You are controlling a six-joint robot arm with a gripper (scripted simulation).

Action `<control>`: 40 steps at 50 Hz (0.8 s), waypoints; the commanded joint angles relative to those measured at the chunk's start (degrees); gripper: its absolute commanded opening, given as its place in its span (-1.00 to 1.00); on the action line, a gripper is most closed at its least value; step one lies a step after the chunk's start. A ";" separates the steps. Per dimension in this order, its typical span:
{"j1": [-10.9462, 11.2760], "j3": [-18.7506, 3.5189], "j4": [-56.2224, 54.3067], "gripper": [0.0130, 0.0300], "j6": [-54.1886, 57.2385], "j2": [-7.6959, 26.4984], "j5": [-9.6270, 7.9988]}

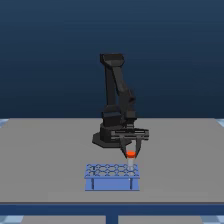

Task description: Pick up the centrifuge tube on the rack

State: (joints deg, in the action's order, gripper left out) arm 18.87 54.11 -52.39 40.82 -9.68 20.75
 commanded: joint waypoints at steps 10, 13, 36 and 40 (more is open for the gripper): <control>0.00 -0.07 -0.47 -1.00 0.50 -0.15 -0.14; 0.00 -0.20 -1.31 -1.00 1.40 -0.42 -0.37; 0.00 -1.49 -10.41 -1.00 11.04 -2.88 -2.35; 0.00 -1.70 -11.97 -1.00 12.68 -3.24 -2.61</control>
State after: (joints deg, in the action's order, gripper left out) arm 18.87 52.62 -62.92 51.32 -12.62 18.69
